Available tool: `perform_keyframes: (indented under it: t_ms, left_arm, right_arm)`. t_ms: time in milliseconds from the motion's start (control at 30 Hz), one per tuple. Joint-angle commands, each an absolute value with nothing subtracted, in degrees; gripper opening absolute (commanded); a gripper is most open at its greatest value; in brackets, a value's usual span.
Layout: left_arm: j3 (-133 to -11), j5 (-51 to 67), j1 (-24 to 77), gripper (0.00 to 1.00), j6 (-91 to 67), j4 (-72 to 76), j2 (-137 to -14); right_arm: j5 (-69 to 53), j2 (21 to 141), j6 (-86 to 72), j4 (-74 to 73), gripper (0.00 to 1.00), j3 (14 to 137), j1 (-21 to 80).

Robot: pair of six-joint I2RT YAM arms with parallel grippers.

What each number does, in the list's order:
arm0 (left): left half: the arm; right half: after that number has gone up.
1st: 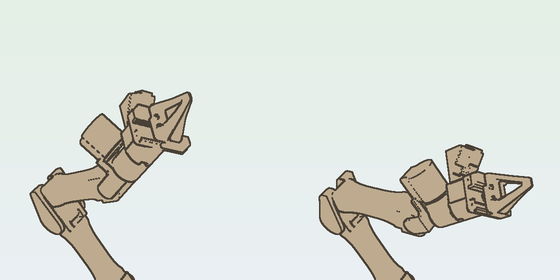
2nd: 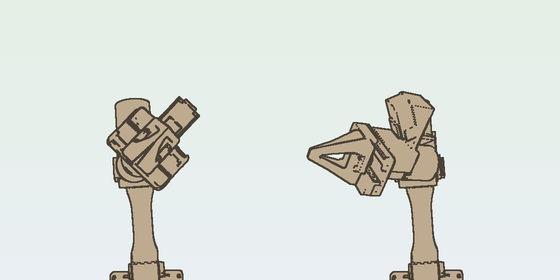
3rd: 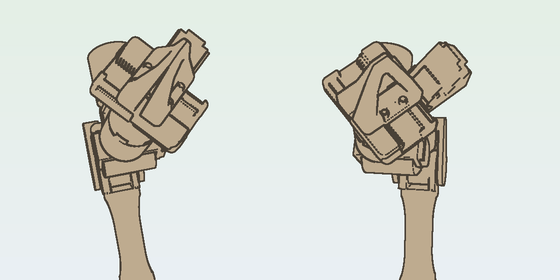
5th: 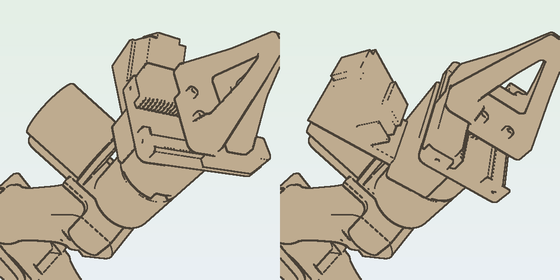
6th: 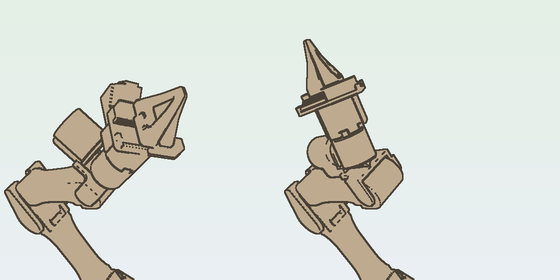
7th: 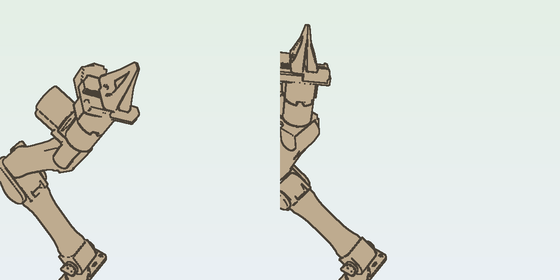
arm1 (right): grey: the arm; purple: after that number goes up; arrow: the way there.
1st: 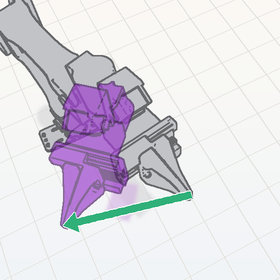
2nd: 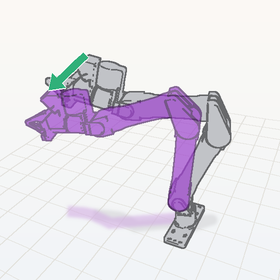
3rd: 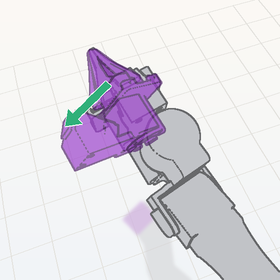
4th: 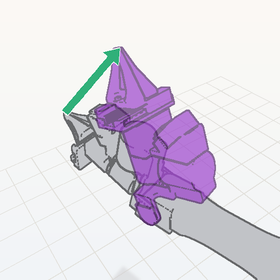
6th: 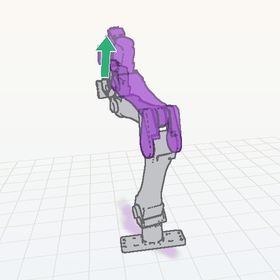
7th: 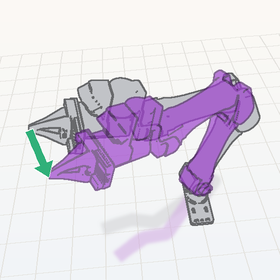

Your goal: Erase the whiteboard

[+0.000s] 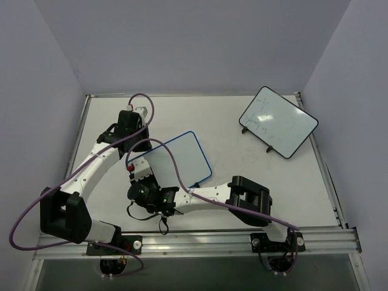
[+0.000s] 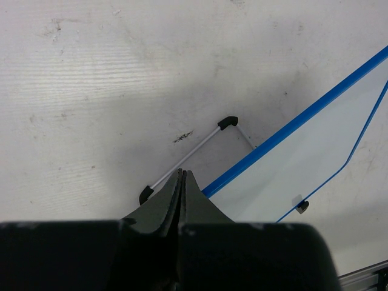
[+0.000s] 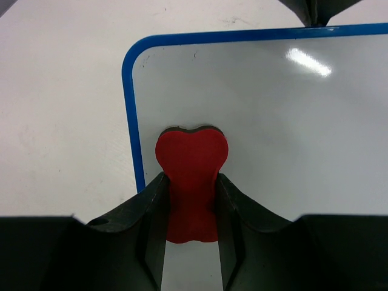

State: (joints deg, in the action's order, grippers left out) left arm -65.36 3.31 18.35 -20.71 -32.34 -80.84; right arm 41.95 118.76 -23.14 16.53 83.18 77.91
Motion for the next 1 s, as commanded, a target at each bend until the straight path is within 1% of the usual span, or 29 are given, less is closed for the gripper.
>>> perform_keyframes:
  t_ms: [0, 500, 967]
  left_arm:
    - [-66.0, 5.5, 19.5, 0.02, -20.6, -34.2, -79.5]
    - [-66.1, 5.4, 19.6, 0.02, -20.6, -34.1, -79.5]
    - [-66.0, 5.3, 19.6, 0.02, -20.6, -34.1, -79.4]
  right_arm:
    - [42.9, 120.1, -25.2, 13.8, 0.18, 79.5, 78.4]
    - [43.3, 118.0, -30.0, 14.3, 0.18, 71.5, 81.4]
    - [44.3, 114.0, -32.7, 14.2, 0.19, 65.1, 79.7]
